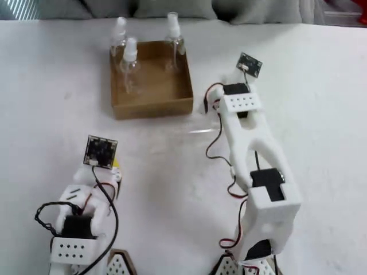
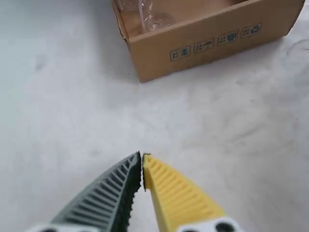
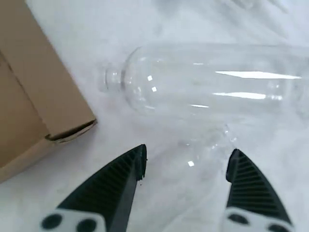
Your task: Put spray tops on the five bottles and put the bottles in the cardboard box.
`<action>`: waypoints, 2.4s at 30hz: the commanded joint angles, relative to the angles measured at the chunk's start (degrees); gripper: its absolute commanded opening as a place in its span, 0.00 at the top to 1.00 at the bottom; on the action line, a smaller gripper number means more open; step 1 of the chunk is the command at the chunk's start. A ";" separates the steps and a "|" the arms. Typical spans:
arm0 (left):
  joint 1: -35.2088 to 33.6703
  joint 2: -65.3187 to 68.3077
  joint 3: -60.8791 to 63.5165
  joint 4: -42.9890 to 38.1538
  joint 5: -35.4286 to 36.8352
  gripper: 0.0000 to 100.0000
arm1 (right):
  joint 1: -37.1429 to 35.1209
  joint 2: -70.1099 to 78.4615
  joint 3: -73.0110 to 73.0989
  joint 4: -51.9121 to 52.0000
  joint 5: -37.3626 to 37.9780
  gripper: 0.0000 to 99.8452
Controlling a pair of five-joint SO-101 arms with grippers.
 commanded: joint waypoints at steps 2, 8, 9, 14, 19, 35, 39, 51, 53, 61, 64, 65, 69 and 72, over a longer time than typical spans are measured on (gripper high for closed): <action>0.66 -0.92 -0.35 -0.97 -0.62 0.98 | -0.31 1.98 -5.63 4.26 -0.53 0.75; 0.66 -0.92 -0.35 -0.97 -0.62 0.98 | -1.01 6.11 -6.77 5.67 -0.35 0.75; 0.66 -0.92 -0.35 -0.97 -0.62 0.98 | -1.27 6.55 -6.77 5.67 -0.35 0.76; 0.66 -0.92 -0.35 -0.26 -0.70 0.98 | -1.80 6.55 -6.68 8.84 -0.35 0.76; 0.66 -1.01 -0.35 0.09 -0.70 0.98 | -5.32 4.35 -6.77 15.34 0.79 0.76; 0.66 -1.01 -0.35 0.09 -0.70 0.98 | -19.91 1.89 -6.24 20.62 5.45 0.75; 0.66 -1.01 -0.35 0.09 -0.70 0.98 | -21.93 1.89 -4.22 15.78 8.26 0.75; 0.57 -1.01 -0.35 0.09 -0.70 0.98 | -21.49 0.13 -4.66 15.87 11.60 0.60; 0.57 -1.01 -0.35 0.09 -0.70 0.98 | -21.23 -1.54 -5.63 18.77 11.43 0.60; 0.48 -1.10 -0.53 0.09 -0.70 0.98 | -17.80 -11.74 -7.30 32.48 13.45 0.59; 0.40 -1.10 -0.62 0.09 -0.70 0.98 | -12.88 -16.40 -6.51 36.70 19.25 0.59; 0.40 -1.10 -1.14 0.26 -0.53 0.98 | -10.51 -18.33 -4.84 36.70 20.40 0.59; 0.66 -0.92 -4.66 4.75 -0.26 0.98 | -0.92 -25.71 2.99 36.53 21.98 0.59; 0.66 -0.92 -6.77 6.33 -0.26 0.98 | 5.93 -29.49 9.41 36.35 24.62 0.59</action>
